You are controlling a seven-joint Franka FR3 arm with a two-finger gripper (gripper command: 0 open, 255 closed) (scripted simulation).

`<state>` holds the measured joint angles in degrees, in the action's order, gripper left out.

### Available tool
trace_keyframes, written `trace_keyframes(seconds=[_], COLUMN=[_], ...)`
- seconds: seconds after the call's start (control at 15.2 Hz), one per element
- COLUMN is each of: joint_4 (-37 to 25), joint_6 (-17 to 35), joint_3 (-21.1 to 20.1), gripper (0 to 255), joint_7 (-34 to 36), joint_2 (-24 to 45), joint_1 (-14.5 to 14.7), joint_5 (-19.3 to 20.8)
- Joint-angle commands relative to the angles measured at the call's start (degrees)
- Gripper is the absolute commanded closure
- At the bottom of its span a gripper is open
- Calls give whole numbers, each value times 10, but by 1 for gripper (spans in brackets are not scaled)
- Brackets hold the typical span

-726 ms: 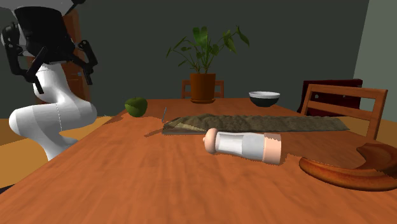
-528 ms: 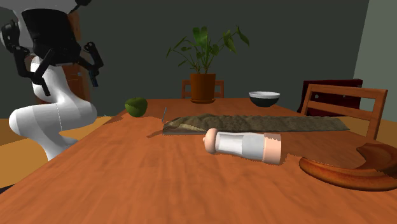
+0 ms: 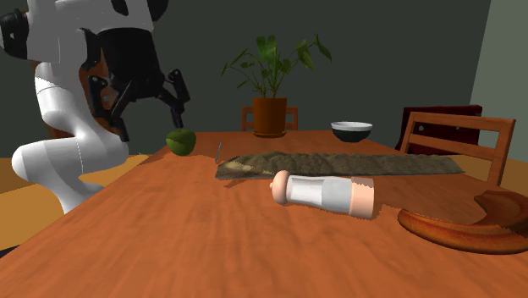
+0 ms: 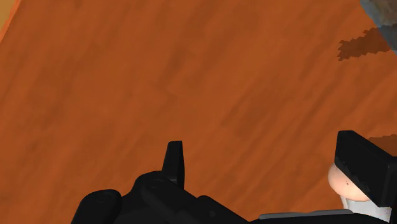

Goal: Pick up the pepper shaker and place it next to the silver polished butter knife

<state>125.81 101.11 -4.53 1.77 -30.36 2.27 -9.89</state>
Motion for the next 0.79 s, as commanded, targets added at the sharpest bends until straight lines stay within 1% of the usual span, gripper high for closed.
trace_keyframes(seconds=[0.0,0.4,0.73], joint_4=[-17,-87,-163], joint_6=[23,72,99], joint_3=[-14,-57,-89], gripper=[0,0,0], joint_7=[8,38,69], joint_2=[36,144,241], joint_1=[6,22,36], joint_5=[-2,6,29])
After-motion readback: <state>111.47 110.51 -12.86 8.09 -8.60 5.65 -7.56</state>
